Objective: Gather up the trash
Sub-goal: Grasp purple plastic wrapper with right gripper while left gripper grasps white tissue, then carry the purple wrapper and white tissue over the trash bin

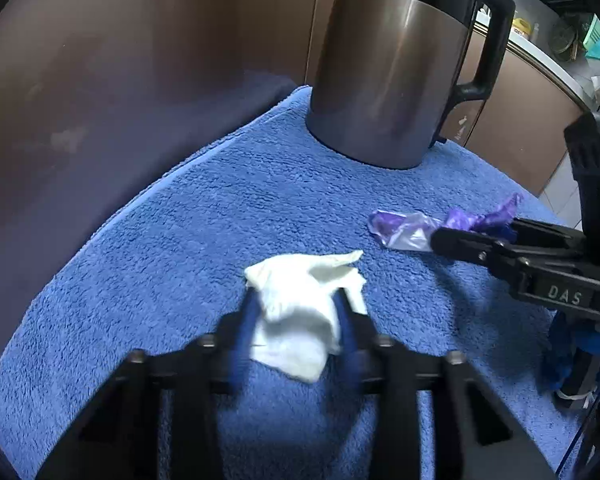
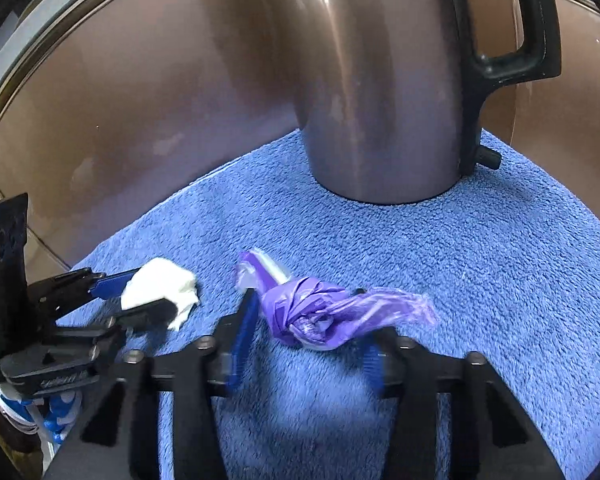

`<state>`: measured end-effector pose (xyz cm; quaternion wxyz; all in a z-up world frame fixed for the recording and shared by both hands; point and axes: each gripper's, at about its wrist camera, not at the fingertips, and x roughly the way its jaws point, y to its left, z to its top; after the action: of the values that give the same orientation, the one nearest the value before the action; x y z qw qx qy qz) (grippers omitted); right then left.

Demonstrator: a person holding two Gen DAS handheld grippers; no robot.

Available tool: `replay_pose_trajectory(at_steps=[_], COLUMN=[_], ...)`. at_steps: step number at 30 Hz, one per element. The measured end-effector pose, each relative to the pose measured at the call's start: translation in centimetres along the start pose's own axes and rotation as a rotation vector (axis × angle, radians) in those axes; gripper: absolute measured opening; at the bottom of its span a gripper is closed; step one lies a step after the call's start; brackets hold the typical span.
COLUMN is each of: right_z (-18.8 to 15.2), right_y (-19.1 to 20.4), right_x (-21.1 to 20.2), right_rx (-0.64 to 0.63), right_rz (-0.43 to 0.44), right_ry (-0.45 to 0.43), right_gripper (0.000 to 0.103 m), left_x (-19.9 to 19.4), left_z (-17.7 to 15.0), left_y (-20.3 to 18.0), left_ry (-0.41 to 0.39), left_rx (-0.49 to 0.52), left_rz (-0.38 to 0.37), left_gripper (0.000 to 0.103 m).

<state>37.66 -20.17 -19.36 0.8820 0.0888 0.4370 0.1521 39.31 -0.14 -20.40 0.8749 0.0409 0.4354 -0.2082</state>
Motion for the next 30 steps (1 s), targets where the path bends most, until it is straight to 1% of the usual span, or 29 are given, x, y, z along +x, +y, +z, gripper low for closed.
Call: replay_pose_trajectory(at_steps=[1, 2, 7, 10, 13, 18, 19, 21, 26, 30], right_z=[-0.2, -0.4, -1.5, -2.2, -3.4, -5.9, -6.7, -7.6, -10.4, -12.8], right_y=[0.1, 0.1, -0.6, -0.9, -0.6, -0.4, -0.3, -0.2, 1.2, 2.5], right_x=[-0.2, -0.5, -2.9, -5.1, -8.3, -14.7, -16.6, -18.7, -25.5, -30.2], right_rx=[-0.005, -0.007, 0.027, 0.038, 0.037, 0.053, 0.058, 0.064, 0.053, 0.039], right_rz=[-0.004, -0.006, -0.011, -0.018, -0.025, -0.017, -0.019, -0.020, -0.049, -0.070], right_ry=[-0.002, -0.004, -0.030, -0.050, -0.083, -0.155, -0.178, -0.207, -0.299, -0.373], right_gripper=[0.042, 0.040, 0.038, 0.038, 0.038, 0.038, 0.038, 0.038, 0.038, 0.038], left_x=[-0.1, -0.3, -2.4, -4.9, -7.8, -13.4, -14.6, -17.0, -22.4, -26.9], left_z=[-0.1, -0.2, -1.1, -1.9, -3.0, -5.2, -5.7, -6.8, -9.0, -11.0], left_y=[0.1, 0.2, 0.6, 0.1, -0.6, -4.2, -4.9, -6.5, -10.6, -13.3], left_ry=[0.000, 0.000, -0.030, -0.069, -0.104, -0.178, -0.191, -0.222, -0.309, -0.372], left_rx=[-0.006, -0.014, -0.061, -0.075, -0.086, -0.036, -0.029, -0.010, 0.043, 0.071], left_rz=[-0.003, -0.004, -0.025, -0.030, -0.037, 0.023, 0.033, 0.065, 0.149, 0.188], left_gripper=[0.015, 0.011, 0.008, 0.008, 0.008, 0.008, 0.008, 0.008, 0.008, 0.008])
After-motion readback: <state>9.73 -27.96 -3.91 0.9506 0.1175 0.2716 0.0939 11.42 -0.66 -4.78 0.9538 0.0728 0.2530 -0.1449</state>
